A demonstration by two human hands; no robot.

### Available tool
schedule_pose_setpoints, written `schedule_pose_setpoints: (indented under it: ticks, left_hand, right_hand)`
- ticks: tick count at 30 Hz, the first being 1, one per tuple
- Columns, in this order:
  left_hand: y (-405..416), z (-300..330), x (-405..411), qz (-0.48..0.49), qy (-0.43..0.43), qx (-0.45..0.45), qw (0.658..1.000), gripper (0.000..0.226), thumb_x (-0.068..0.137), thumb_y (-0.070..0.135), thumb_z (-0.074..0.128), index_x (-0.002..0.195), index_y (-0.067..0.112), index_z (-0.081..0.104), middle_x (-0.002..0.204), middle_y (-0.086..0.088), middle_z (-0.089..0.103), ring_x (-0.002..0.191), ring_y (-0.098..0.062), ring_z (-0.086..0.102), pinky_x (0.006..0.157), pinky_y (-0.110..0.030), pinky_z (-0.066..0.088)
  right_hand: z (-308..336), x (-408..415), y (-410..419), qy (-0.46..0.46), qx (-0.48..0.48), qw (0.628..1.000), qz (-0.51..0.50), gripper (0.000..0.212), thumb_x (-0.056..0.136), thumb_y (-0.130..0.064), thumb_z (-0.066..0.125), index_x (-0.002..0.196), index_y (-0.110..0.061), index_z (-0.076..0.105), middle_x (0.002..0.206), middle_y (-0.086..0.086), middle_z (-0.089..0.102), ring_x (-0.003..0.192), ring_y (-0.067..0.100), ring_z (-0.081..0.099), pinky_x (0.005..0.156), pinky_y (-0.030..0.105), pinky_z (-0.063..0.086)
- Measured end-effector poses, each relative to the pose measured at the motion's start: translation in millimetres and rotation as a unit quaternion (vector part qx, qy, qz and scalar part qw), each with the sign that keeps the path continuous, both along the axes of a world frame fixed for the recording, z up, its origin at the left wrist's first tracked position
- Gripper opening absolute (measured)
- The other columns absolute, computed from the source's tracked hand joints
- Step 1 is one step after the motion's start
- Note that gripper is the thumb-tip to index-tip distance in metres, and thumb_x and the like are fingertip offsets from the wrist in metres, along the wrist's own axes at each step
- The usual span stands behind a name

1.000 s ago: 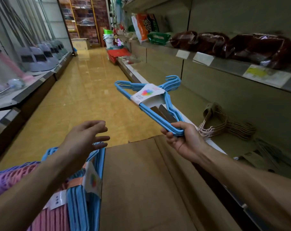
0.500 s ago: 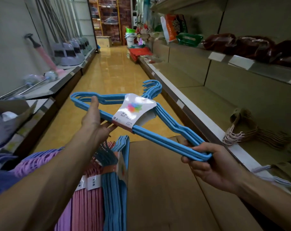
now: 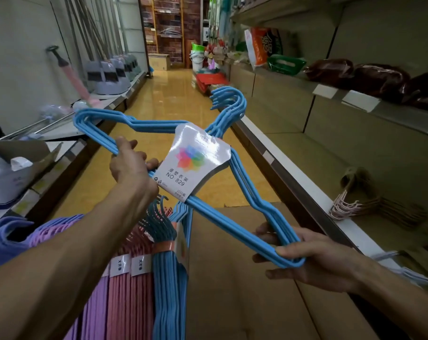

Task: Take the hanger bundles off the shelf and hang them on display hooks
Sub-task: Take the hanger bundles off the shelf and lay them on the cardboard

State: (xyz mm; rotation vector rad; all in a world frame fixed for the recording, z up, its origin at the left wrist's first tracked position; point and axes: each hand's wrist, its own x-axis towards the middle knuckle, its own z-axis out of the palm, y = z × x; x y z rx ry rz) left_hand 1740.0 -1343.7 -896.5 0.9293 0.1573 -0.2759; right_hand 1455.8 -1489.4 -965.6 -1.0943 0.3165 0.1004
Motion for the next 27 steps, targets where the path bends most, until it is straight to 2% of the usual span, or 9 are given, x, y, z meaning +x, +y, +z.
schedule_pose_setpoints:
  ticks: [4, 6, 8, 11, 15, 19, 22, 24, 27]
  left_hand:
    - [4, 10, -2, -0.016, -0.044, -0.023, 0.999, 0.032, 0.101, 0.044, 0.046, 0.091, 0.014, 0.054, 0.061, 0.003, 0.027, 0.035, -0.008, 0.024, 0.04, -0.017, 0.024]
    - [3, 12, -10, -0.046, -0.066, -0.022, 0.997, 0.034, 0.101, 0.046, 0.045, 0.094, 0.015, 0.054, 0.06, 0.004, 0.025, 0.037, -0.008, 0.023, 0.039, -0.018, 0.024]
    - [-1, 13, -21, -0.072, -0.092, -0.003, 0.993, 0.036, 0.101, 0.048, 0.044, 0.096, 0.015, 0.055, 0.061, 0.004, 0.024, 0.037, -0.008, 0.023, 0.04, -0.018, 0.023]
    - [-7, 18, -36, -0.096, -0.118, 0.013, 0.988, 0.037, 0.101, 0.049, 0.044, 0.095, 0.014, 0.054, 0.062, 0.004, 0.024, 0.039, -0.008, 0.022, 0.041, -0.018, 0.022]
    - [-7, 23, -46, -0.144, -0.114, -0.013, 0.983, 0.036, 0.102, 0.048, 0.044, 0.098, 0.013, 0.054, 0.056, 0.005, 0.026, 0.04, -0.009, 0.019, 0.042, -0.017, 0.02]
    - [-4, 20, -42, -0.178, -0.077, -0.038, 0.98, 0.038, 0.1, 0.051, 0.046, 0.093, 0.015, 0.056, 0.055, 0.007, 0.027, 0.039, -0.007, 0.021, 0.041, -0.016, 0.022]
    - [-2, 14, -34, -0.202, -0.039, -0.037, 0.978, 0.039, 0.1, 0.051, 0.048, 0.099, 0.013, 0.055, 0.054, 0.006, 0.03, 0.038, -0.008, 0.026, 0.038, -0.015, 0.027]
    - [-1, 12, -30, -0.232, -0.038, 0.003, 0.972, 0.044, 0.099, 0.052, 0.048, 0.109, 0.009, 0.053, 0.062, 0.003, 0.041, 0.046, -0.01, 0.038, 0.04, -0.018, 0.037]
    - [1, 14, -28, -0.28, -0.069, 0.1, 0.952, 0.041, 0.098, 0.049, 0.051, 0.118, 0.013, 0.045, 0.102, -0.014, 0.062, 0.079, -0.023, 0.066, 0.061, -0.034, 0.057]
  right_hand:
    - [10, 7, 4, -0.025, 0.002, 1.0, -0.011, 0.089, 0.057, -0.009, 0.093, 0.136, 0.0, 0.052, 0.116, 0.017, 0.065, 0.112, 0.034, 0.062, 0.095, 0.048, 0.052]
    - [20, 17, 4, -0.047, -0.03, 0.998, 0.007, 0.086, 0.063, -0.018, 0.091, 0.137, 0.001, 0.052, 0.108, 0.014, 0.062, 0.108, 0.029, 0.06, 0.096, 0.046, 0.05]
    - [27, 28, 5, -0.042, -0.059, 0.997, 0.015, 0.078, 0.067, -0.023, 0.09, 0.133, 0.0, 0.055, 0.096, 0.011, 0.059, 0.094, 0.025, 0.061, 0.086, 0.042, 0.048]
    - [32, 41, 11, -0.037, -0.046, 0.998, 0.002, 0.056, 0.068, -0.028, 0.09, 0.112, -0.006, 0.063, 0.08, 0.003, 0.057, 0.073, 0.019, 0.059, 0.067, 0.032, 0.047]
    - [37, 49, 13, -0.074, -0.009, 0.997, -0.001, 0.039, 0.064, -0.033, 0.092, 0.078, -0.015, 0.061, 0.067, -0.001, 0.05, 0.057, 0.014, 0.053, 0.06, 0.028, 0.048]
    - [43, 47, 18, -0.115, 0.092, 0.989, 0.001, 0.037, 0.061, -0.033, 0.094, 0.072, -0.015, 0.064, 0.059, -0.003, 0.054, 0.047, 0.011, 0.054, 0.049, 0.026, 0.05]
    - [45, 52, 26, -0.133, 0.094, 0.986, -0.013, 0.034, 0.065, -0.03, 0.092, 0.069, -0.016, 0.06, 0.051, -0.005, 0.05, 0.041, 0.007, 0.049, 0.041, 0.022, 0.045]
    - [45, 55, 27, -0.125, 0.094, 0.987, -0.04, 0.037, 0.065, -0.026, 0.091, 0.067, -0.017, 0.055, 0.048, -0.006, 0.044, 0.037, 0.006, 0.043, 0.036, 0.02, 0.041]
    - [45, 55, 24, -0.11, 0.101, 0.986, -0.076, 0.039, 0.063, -0.021, 0.091, 0.064, -0.016, 0.052, 0.044, -0.006, 0.04, 0.033, 0.006, 0.038, 0.032, 0.02, 0.037]
